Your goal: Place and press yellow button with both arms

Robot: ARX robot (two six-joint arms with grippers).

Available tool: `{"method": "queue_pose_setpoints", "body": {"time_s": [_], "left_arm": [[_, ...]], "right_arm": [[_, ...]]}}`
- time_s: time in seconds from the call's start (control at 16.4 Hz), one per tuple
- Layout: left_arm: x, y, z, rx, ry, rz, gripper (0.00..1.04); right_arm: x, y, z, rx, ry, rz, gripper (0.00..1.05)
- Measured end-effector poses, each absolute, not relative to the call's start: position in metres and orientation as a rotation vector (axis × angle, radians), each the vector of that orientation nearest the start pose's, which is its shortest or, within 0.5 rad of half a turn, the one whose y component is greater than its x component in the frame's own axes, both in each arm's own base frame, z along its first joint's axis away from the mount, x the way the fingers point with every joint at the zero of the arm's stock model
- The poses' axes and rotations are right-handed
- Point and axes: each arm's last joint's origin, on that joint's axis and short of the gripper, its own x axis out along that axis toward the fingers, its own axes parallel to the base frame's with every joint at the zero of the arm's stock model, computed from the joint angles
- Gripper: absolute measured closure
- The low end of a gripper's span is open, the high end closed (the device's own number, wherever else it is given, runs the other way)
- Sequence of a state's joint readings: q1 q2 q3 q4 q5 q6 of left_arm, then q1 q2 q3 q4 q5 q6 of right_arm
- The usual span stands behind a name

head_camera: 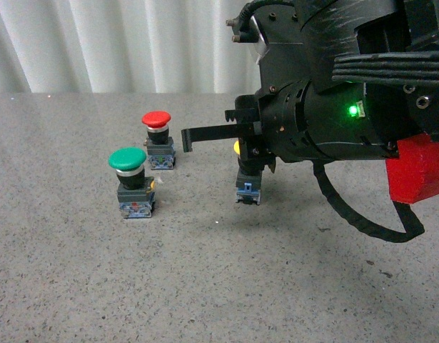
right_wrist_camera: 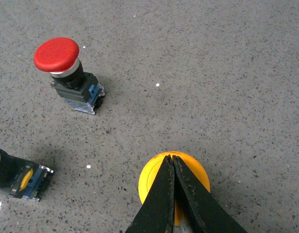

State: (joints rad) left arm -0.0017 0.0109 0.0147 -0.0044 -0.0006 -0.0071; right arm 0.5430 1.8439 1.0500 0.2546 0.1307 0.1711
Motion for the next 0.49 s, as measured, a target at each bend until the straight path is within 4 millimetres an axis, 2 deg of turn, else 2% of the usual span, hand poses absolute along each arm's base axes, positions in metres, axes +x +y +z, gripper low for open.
{"method": "queue_pose_setpoints", "body": {"time_s": [0.31,0.49], "left_arm": [[0.0975,-0.0002,0.1672,-0.007,0.001,-0.002,0.07],[0.0975,-0.0002,0.1672,-0.007,0.001,-0.001,0.07]], "right_arm": [[0.3331,0.1969,0.1761,-0.048,0.557,0.382,1.03],[0.3304,0.1938,0.181,0.036,0.446,0.423,1.03]]}}
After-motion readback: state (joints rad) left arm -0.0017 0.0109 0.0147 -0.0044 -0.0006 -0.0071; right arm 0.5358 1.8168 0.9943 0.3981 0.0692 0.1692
